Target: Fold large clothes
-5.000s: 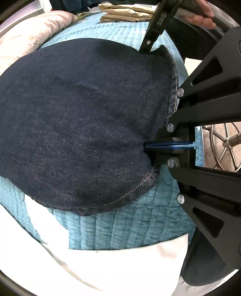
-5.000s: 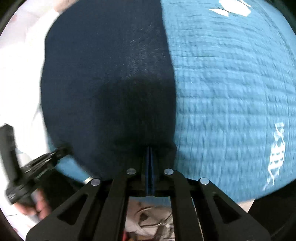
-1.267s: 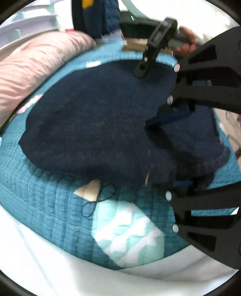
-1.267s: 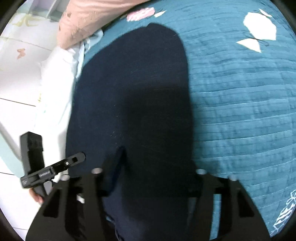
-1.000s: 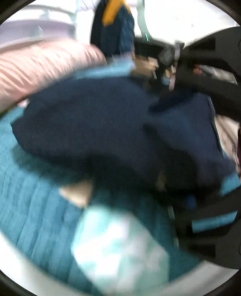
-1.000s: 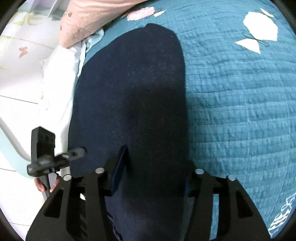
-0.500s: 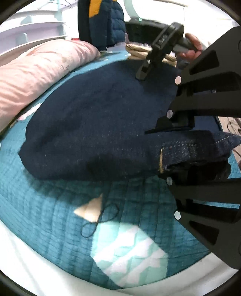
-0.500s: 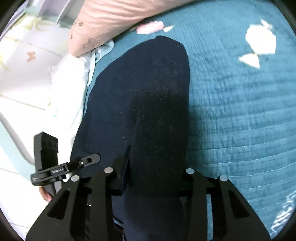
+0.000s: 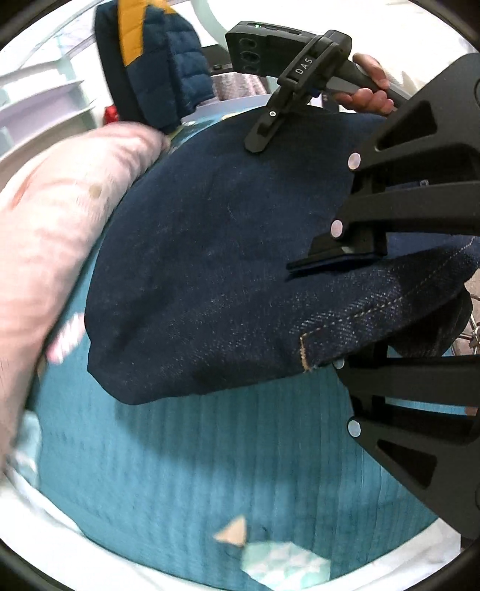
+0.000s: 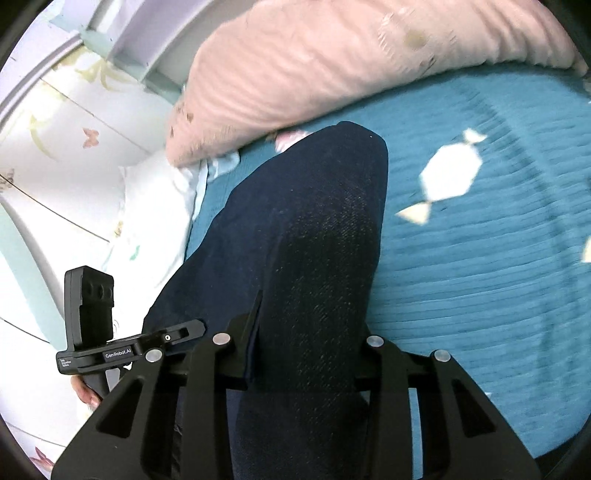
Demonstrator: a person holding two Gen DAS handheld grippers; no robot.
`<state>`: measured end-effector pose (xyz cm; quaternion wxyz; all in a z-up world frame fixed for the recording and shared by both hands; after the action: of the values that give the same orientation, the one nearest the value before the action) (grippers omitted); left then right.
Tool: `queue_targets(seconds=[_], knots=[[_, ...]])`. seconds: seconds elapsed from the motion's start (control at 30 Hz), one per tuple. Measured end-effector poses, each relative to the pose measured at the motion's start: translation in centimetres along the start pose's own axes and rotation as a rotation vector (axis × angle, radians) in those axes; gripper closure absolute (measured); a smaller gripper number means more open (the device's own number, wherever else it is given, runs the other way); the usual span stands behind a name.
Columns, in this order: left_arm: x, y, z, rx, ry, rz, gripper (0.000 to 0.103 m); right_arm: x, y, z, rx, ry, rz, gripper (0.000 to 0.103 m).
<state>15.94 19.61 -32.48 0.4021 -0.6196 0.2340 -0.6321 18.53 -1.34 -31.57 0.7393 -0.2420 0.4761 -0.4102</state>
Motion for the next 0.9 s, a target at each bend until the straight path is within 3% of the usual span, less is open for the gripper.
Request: queue_targets(seconds=[0.3,0.57,0.77,0.9], knots=[[14.1,2.6,-0.6,-0.002,0.162,0.01,0.08,6.7,-12.4,1.5,0.13,0.007,-0.045,0.072],[29.4,6.9,-3.3,-0.008,0.334,-0.057,0.08,15.3,-25.0,2.2,0.2,0.029,-0.105,0.072],[36.5,11.3,-5.1,-0.033,0.383,-0.109,0.08,21.2,-32.5,2.0,0.242,0.033,-0.187,0.072],[40.2,15.3,-5.9,-0.072,0.396,-0.134,0.08,24.6,-34.8,1.4,0.237,0.037,-0.207,0.073]])
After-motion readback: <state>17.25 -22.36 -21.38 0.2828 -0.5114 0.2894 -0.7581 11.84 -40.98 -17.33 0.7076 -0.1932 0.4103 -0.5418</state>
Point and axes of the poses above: each gripper's, at about its wrist camera, not at the fingertips, and y roughly the way its jaws point, x to its right, z to its top, the point moved 6 cm from there along y, roughly the way its jaws point, and after that the axes turned 8 degrees about -y, right-handed, at the moved point
